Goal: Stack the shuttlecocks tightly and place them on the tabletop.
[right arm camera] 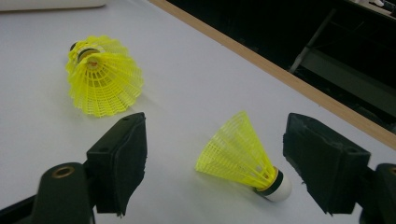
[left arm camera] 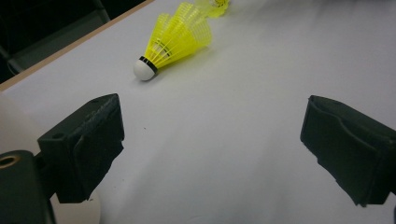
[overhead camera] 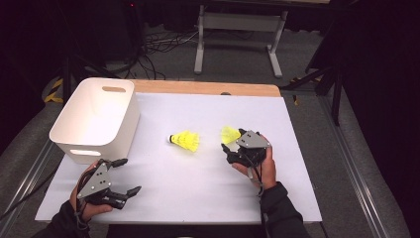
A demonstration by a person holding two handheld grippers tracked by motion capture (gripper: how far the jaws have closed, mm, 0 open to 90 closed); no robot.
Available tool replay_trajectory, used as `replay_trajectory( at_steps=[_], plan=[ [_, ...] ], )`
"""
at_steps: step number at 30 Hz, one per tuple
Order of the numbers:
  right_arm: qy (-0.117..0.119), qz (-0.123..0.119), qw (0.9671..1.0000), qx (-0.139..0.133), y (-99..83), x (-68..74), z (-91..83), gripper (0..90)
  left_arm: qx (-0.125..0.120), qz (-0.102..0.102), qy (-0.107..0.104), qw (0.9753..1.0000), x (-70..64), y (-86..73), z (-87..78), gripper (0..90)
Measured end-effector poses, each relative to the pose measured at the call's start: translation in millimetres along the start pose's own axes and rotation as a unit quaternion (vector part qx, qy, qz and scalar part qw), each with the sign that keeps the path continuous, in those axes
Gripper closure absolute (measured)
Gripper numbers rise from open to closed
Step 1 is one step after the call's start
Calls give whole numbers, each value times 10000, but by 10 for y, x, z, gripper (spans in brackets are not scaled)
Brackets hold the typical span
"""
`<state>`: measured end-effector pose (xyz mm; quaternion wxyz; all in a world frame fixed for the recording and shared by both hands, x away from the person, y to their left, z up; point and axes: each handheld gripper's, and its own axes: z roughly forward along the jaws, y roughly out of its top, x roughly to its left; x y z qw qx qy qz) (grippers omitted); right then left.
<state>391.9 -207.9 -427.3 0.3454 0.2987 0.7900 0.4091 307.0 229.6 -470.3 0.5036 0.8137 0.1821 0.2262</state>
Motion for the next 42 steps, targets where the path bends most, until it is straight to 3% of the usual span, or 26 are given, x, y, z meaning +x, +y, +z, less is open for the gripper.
replay_trajectory(
  at_steps=[15,32,42],
  plan=[
    [-10,231,9996,160,70,-97,259,264,-65,-34,-37,10000,25,-6,-6,69],
    [-61,394,9989,247,104,-154,409,287,-20,-76,13,10000,21,-33,-32,69],
    [-56,293,9987,407,111,-112,483,362,-11,-109,47,9999,10,-48,-50,69]
  ],
)
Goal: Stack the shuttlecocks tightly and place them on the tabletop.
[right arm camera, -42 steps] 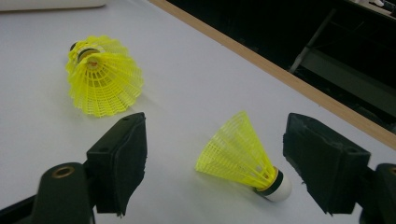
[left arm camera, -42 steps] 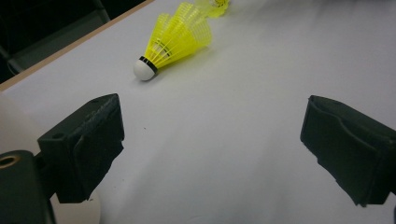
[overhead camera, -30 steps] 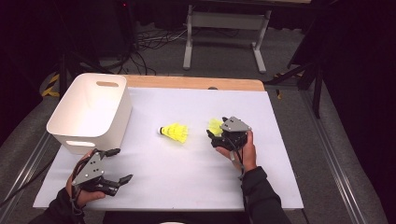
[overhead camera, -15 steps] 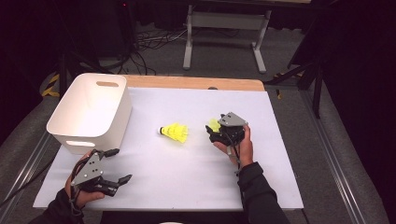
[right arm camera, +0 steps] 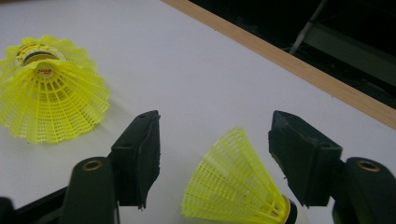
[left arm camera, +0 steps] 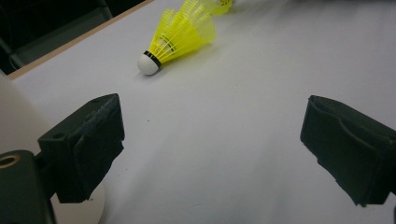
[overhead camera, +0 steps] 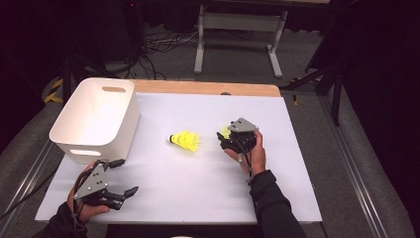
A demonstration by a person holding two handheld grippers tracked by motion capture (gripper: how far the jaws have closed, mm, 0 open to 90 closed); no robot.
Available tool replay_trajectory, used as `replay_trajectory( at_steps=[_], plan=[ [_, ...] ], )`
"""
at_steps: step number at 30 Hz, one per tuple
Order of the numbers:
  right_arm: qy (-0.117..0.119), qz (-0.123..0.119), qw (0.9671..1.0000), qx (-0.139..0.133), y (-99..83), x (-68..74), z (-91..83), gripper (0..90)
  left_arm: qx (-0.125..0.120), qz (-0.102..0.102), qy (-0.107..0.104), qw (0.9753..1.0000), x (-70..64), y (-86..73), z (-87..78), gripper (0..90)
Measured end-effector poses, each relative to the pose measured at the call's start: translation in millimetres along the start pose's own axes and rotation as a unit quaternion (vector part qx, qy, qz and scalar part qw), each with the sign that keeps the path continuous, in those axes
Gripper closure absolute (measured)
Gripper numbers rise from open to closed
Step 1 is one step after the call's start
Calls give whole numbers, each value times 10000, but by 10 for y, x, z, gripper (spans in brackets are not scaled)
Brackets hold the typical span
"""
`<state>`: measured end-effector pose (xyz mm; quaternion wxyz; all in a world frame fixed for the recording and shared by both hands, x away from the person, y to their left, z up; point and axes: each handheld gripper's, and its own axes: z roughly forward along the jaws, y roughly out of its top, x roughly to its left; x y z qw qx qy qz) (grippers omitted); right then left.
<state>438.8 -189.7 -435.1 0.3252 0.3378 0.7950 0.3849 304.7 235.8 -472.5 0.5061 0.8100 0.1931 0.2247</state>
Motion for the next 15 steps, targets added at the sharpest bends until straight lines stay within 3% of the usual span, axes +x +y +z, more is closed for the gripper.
replay_trajectory(
  at_steps=[15],
  plan=[
    [-360,137,9984,420,-58,-62,164,533,50,47,-47,10000,-6,1,19,69]
  ],
)
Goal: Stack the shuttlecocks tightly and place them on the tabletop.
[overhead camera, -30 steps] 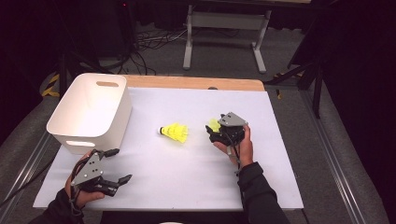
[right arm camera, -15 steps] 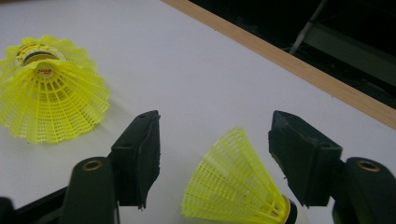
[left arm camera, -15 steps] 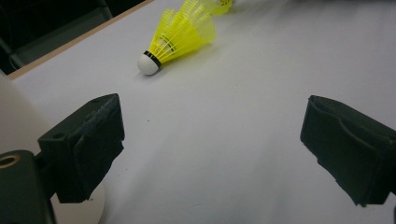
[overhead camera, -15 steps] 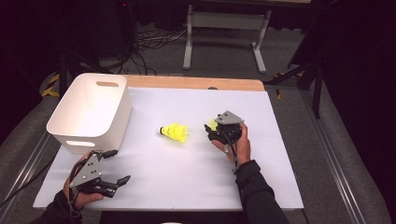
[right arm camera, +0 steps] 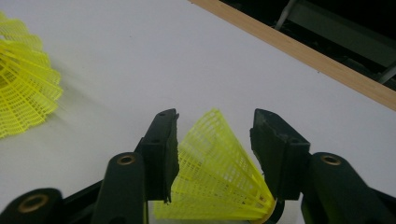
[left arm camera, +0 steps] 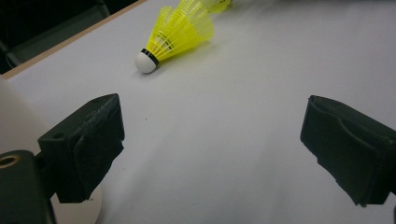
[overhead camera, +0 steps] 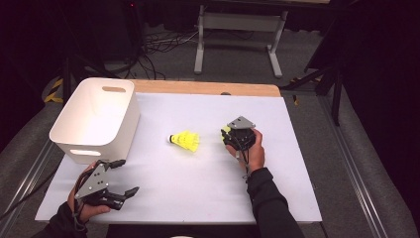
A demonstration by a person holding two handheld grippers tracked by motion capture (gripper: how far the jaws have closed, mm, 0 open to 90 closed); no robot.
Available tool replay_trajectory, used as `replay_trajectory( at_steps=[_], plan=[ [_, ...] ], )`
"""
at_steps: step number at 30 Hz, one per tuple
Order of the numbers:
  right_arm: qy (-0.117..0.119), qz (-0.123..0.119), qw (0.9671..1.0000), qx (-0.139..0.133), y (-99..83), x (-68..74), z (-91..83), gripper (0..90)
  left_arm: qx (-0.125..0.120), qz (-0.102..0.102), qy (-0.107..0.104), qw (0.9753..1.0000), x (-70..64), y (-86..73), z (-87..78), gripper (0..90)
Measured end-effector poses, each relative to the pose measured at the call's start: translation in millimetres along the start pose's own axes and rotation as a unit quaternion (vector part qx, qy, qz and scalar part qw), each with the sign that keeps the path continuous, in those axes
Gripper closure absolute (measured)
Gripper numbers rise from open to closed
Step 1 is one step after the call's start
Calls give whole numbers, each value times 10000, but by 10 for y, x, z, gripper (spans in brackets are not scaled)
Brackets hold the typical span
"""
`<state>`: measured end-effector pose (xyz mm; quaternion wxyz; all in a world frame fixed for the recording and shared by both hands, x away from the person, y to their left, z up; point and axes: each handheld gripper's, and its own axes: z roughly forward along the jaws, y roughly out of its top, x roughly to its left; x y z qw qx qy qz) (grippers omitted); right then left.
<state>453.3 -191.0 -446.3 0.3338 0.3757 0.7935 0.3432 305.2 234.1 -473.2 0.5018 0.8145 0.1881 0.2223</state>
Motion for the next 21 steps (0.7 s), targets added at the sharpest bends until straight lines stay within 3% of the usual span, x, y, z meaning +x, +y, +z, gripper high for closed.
replay_trajectory(
  at_steps=[4,10,15,21],
  plan=[
    [-21,-69,10000,46,4,8,-1,653,37,13,-6,10000,-17,1,9,69],
    [-228,-410,9988,128,33,61,21,799,60,55,-15,10000,-33,8,17,70],
    [-306,-461,9984,75,40,51,-6,886,71,61,-15,10000,-31,8,21,70],
    [-422,-339,9984,-169,51,-11,-112,900,73,78,-14,9999,-37,11,20,71]
  ],
)
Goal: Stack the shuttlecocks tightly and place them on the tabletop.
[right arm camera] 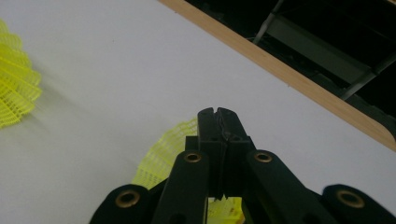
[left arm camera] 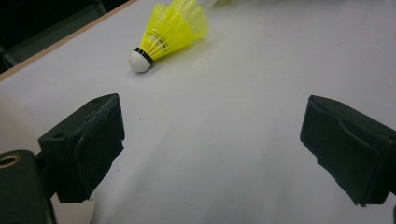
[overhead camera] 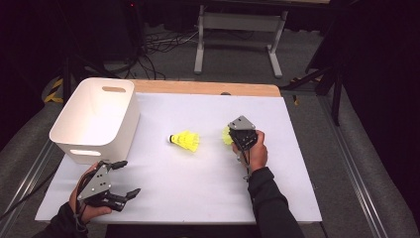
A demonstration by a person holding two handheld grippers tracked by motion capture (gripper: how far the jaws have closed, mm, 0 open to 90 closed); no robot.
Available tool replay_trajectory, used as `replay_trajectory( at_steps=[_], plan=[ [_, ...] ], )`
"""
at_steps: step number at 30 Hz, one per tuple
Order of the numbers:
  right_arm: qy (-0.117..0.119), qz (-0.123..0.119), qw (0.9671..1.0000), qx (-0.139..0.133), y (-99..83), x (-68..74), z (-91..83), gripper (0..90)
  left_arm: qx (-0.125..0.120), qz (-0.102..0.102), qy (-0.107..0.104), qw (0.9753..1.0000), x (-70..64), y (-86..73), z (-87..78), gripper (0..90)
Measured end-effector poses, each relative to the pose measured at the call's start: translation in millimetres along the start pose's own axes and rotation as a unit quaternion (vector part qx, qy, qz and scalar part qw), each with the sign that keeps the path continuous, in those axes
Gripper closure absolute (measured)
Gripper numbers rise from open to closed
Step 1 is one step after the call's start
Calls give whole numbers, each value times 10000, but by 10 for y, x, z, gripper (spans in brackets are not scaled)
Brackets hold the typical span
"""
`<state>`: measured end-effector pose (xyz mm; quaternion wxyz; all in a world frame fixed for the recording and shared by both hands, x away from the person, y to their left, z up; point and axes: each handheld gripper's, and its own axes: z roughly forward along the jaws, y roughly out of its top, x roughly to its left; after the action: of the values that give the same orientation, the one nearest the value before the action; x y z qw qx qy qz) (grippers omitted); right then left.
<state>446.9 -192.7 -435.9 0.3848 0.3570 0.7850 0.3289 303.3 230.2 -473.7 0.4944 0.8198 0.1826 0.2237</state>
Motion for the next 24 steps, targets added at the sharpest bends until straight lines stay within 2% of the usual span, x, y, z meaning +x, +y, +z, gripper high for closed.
replay_trajectory(
  at_steps=[4,10,11,15,17,19,24],
  plan=[
    [-33,77,9998,-197,20,-35,-83,900,0,1,9,10000,-2,1,-1,70],
    [239,189,9986,-433,55,-32,-188,900,15,25,20,10000,-3,5,0,71],
    [475,276,9970,-542,71,-7,-224,900,2,10,25,10000,-3,6,-3,71],
    [860,457,9925,-735,87,47,-279,900,-9,8,23,10000,0,6,-11,71],
    [1199,614,9875,-821,78,88,-302,900,-17,2,16,10000,2,6,-16,70],
    [1253,603,9867,-840,80,104,-310,900,-20,1,20,10000,3,6,-17,70],
    [1623,689,9785,-1072,107,195,-350,900,-18,8,13,10000,-5,11,-7,70]
  ],
)
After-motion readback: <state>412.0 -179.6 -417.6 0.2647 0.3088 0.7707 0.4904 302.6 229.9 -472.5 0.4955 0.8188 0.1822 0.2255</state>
